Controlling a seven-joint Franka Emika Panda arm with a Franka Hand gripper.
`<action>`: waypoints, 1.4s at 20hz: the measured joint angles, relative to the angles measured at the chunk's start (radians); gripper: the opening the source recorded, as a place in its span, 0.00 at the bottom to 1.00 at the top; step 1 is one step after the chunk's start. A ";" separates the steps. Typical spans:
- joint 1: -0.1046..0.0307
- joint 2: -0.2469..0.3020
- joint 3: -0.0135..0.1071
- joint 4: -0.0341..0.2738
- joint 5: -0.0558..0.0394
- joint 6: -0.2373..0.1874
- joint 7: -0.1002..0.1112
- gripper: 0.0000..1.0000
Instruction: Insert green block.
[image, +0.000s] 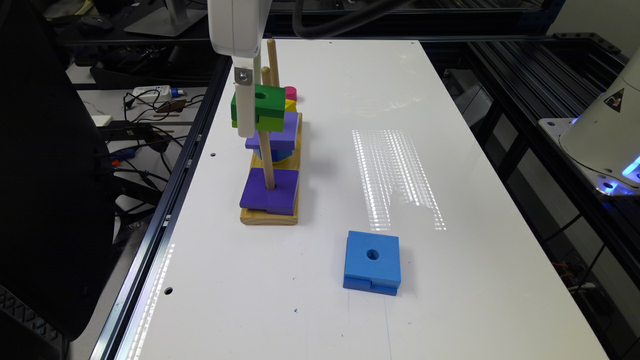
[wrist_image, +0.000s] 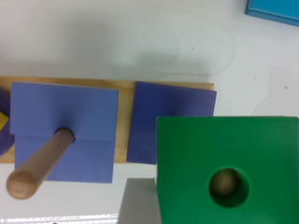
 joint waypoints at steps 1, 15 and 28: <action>0.000 0.000 0.000 0.000 0.0000 0.000 0.000 0.00; 0.000 0.011 0.000 0.001 -0.0049 0.007 0.000 0.00; 0.000 0.025 -0.001 0.001 -0.0104 0.017 0.000 0.00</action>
